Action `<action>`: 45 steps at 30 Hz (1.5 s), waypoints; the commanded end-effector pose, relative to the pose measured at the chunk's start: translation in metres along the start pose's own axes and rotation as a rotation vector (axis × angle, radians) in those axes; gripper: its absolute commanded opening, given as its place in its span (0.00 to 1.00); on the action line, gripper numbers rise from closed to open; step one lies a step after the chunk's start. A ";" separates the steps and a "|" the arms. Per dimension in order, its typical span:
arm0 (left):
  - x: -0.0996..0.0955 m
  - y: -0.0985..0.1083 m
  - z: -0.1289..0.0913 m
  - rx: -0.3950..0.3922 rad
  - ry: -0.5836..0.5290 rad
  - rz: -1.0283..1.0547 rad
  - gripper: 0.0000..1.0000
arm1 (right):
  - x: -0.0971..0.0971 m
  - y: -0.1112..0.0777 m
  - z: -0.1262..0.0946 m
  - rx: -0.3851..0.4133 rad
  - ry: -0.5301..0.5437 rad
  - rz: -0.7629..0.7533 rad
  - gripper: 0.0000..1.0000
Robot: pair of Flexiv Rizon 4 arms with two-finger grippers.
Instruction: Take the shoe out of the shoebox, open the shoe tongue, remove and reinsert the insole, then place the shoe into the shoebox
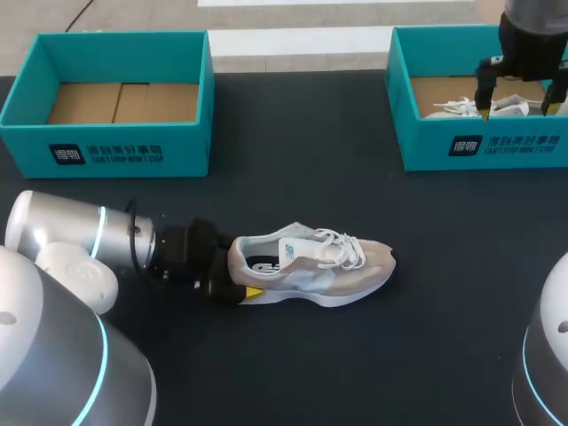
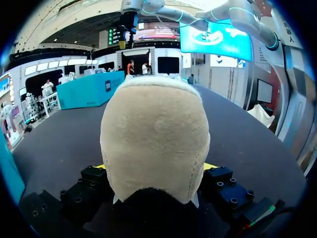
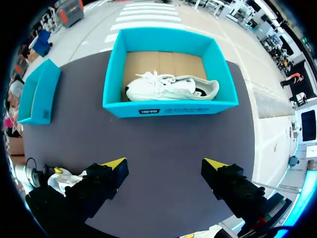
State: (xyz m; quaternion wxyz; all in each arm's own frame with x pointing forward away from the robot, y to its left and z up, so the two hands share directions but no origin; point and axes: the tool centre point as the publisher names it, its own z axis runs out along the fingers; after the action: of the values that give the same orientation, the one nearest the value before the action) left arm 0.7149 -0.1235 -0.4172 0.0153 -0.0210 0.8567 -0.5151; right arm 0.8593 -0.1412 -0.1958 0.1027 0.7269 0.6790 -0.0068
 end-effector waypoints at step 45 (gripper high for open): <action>0.001 0.002 -0.001 -0.002 0.000 0.000 0.00 | 0.218 -0.109 -0.018 -0.019 0.023 0.148 1.00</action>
State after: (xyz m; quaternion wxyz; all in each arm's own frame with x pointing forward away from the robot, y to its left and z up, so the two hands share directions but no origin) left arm 0.7148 -0.1236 -0.4172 0.0152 -0.0209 0.8566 -0.5153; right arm 0.7648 0.0807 -0.2254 0.1012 0.7737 0.6251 0.0175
